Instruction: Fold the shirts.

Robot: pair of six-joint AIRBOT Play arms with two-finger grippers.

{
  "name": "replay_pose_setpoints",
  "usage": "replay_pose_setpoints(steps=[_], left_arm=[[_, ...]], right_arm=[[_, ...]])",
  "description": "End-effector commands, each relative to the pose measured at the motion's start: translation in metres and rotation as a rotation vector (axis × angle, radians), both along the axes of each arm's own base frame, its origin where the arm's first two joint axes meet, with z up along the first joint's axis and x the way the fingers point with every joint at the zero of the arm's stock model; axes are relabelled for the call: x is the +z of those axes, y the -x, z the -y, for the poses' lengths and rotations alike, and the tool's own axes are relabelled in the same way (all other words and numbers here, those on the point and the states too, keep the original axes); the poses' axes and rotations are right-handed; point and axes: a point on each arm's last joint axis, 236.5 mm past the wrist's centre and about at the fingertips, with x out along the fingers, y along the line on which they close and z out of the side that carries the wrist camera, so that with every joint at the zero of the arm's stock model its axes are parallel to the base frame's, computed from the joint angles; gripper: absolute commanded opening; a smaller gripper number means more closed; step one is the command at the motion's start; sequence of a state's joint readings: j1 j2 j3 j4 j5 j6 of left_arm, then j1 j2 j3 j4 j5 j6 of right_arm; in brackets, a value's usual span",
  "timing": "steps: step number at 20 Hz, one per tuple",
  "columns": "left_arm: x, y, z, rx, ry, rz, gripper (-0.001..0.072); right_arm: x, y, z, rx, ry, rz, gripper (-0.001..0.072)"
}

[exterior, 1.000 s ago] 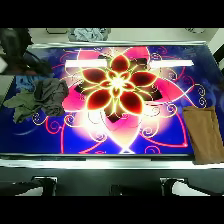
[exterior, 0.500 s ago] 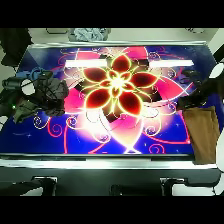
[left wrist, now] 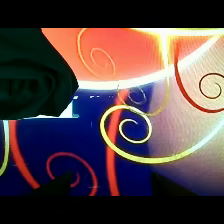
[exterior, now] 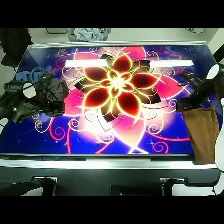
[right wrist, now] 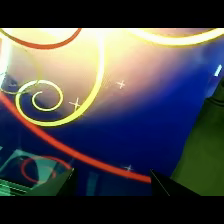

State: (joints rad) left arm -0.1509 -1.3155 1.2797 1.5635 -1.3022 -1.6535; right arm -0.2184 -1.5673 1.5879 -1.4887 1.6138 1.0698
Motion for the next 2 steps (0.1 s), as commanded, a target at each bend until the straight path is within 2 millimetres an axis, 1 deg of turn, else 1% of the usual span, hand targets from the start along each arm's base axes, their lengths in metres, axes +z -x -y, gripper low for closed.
replay_pose_setpoints(steps=[1,2], left_arm=[[-0.0001,0.0,0.0004,0.0,0.001,0.001,0.0592],[-0.0001,0.0,0.0004,0.0,0.001,0.001,0.0592]], right_arm=[[-0.0003,0.0002,0.0,0.0,0.0,-0.001,0.0562],[-0.0003,0.0002,0.0,0.0,0.0,-0.001,0.0563]])
